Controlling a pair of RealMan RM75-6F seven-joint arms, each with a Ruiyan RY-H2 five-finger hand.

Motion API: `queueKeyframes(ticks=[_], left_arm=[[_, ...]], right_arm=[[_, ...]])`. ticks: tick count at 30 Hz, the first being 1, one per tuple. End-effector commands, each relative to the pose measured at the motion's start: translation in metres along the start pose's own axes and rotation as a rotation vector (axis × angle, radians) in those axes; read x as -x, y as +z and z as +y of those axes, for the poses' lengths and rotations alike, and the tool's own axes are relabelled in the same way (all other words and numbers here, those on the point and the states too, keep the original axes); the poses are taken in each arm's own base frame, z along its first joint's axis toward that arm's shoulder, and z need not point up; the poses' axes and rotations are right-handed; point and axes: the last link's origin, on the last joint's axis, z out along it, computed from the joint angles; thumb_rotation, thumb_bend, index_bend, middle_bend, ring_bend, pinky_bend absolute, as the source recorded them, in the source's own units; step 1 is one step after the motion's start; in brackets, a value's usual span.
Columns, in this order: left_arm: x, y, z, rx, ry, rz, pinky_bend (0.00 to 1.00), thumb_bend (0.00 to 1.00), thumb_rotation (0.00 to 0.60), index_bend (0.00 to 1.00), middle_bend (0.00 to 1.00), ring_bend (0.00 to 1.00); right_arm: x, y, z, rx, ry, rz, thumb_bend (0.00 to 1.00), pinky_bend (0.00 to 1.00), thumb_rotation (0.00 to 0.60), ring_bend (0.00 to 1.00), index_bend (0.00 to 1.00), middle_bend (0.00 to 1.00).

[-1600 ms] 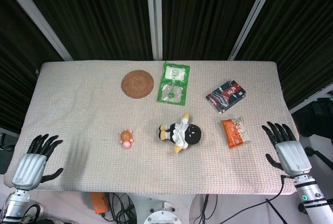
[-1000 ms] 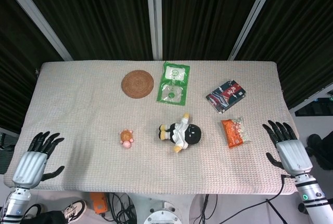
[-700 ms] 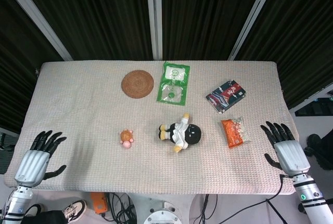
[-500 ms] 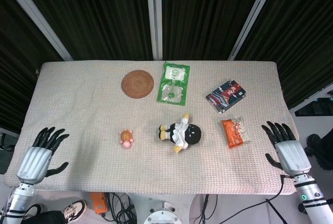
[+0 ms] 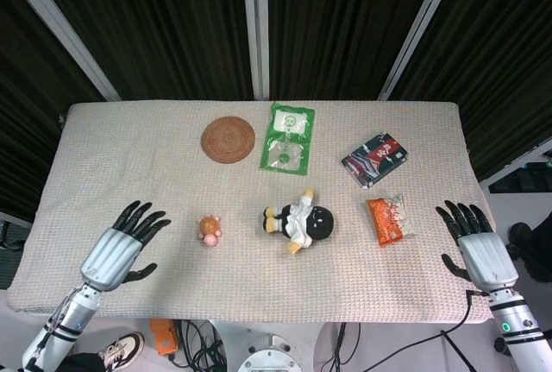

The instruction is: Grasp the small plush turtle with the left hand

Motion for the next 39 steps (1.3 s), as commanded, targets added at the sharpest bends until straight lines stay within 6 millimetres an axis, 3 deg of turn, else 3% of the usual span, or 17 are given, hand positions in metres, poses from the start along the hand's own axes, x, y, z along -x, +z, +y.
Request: queueKeyframes(ticks=[1, 7, 13, 32, 39], left_arm=[[-0.001, 0.033, 0.022, 0.089, 0.024, -0.032, 0.05, 0.18, 0.600, 0.18, 0.14, 0.00], [0.016, 0.076, 0.038, 0.126, 0.041, -0.111, 0.05, 0.24, 0.600, 0.18, 0.14, 0.00], [0.041, 0.102, 0.041, 0.104, 0.088, -0.189, 0.05, 0.25, 0.600, 0.18, 0.16, 0.00], [0.078, 0.115, 0.030, 0.049, 0.133, -0.242, 0.07, 0.28, 0.600, 0.27, 0.25, 0.00], [0.083, 0.118, 0.028, 0.039, 0.129, -0.222, 0.11, 0.31, 0.600, 0.43, 0.44, 0.07]], right_arm=[[-0.001, -0.001, 0.002, 0.006, 0.001, 0.004, 0.24, 0.00, 0.600, 0.00, 0.00, 0.00], [-0.002, 0.000, 0.005, 0.013, 0.005, 0.002, 0.24, 0.00, 0.600, 0.00, 0.00, 0.00], [-0.002, 0.001, 0.010, 0.026, 0.012, 0.001, 0.24, 0.00, 0.600, 0.00, 0.00, 0.00], [-0.001, 0.001, 0.017, 0.039, 0.019, -0.001, 0.24, 0.00, 0.600, 0.00, 0.00, 0.00], [0.000, 0.002, 0.017, 0.043, 0.020, -0.008, 0.24, 0.00, 0.600, 0.00, 0.00, 0.00]])
